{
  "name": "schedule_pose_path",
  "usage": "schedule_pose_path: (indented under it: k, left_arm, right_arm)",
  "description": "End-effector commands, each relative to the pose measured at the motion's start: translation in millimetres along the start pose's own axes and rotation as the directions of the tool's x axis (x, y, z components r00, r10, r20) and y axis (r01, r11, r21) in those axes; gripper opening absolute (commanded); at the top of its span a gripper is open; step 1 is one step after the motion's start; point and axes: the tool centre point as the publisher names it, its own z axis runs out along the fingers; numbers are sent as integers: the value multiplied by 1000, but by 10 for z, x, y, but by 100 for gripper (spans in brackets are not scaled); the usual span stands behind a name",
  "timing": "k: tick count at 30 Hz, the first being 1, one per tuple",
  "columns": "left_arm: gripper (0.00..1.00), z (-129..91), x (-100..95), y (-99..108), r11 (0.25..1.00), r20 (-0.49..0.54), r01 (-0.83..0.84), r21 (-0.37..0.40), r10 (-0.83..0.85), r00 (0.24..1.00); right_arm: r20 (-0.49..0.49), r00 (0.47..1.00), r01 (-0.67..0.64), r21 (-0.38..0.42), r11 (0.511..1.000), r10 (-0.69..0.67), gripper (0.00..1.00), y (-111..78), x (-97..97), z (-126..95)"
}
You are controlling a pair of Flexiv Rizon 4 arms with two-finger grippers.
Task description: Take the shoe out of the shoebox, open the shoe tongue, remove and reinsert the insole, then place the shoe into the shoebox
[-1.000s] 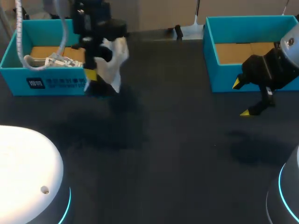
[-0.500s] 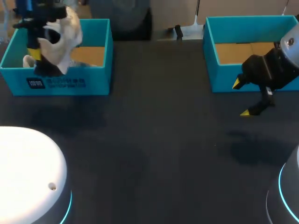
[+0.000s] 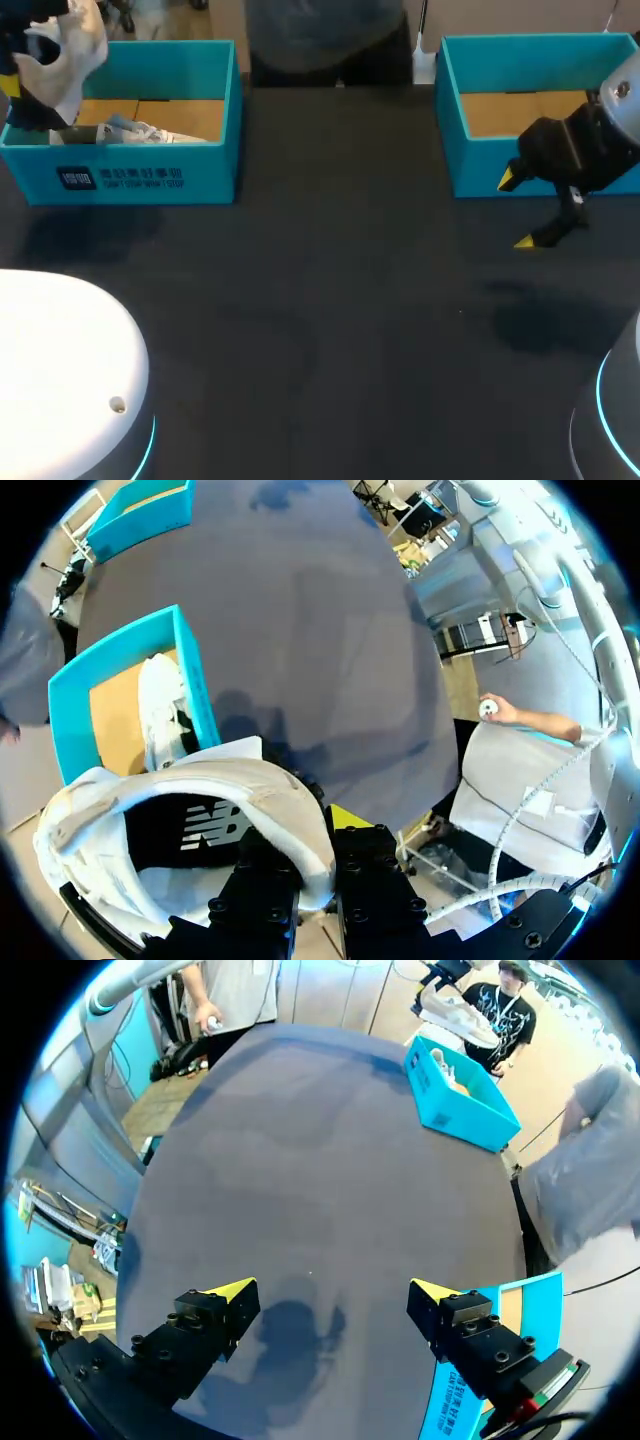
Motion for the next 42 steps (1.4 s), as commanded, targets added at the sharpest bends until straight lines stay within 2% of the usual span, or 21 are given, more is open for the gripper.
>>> schedule_pose_path:
  k: [1,19,21,22,26,30,31,32,37,38,42]
  left_arm:
    - [0,-37,-1,28,1000,-4,-1,1,1,1000]
    - [0,-37,-1,28,1000,-4,-1,1,1,1000]
    - [0,-52,-73,83,1000,-5,4,4,-4,1000]
    - [0,-66,-109,110,1000,-6,-7,-21,7,1000]
    - [0,-155,-285,299,999,2,32,1,-32,999]
    - [0,-233,-454,475,998,11,49,-33,-49,999]
    - [0,-252,-496,526,999,15,52,-8,-51,999]
    - [0,-275,-529,569,998,32,58,-28,-57,998]
    - [0,-357,-787,778,1000,14,21,-14,-21,1000]
    - [0,-361,-847,811,999,11,13,-38,-12,1000]
    - [0,-400,-1035,944,999,12,-15,-37,16,1000]
  right_arm:
    - [1,1000,-1,4,1000,1,100,5,2,9]
    - [1,1000,-1,4,1000,1,100,5,2,9]
    - [1,1000,-1,4,1000,1,100,5,2,9]
    - [1,1000,-1,4,1000,1,100,5,2,9]
    - [1,1000,-1,4,1000,1,100,5,2,9]
    - [1,1000,-1,4,1000,1,100,5,2,9]
    - [1,1000,-1,4,1000,1,100,5,2,9]
    - [1,1000,-1,4,1000,1,100,5,2,9]
    - [1,1000,-1,4,1000,1,100,5,2,9]
    - [1,1000,-1,4,1000,1,100,5,2,9]
    - [1,1000,-1,4,1000,1,100,5,2,9]
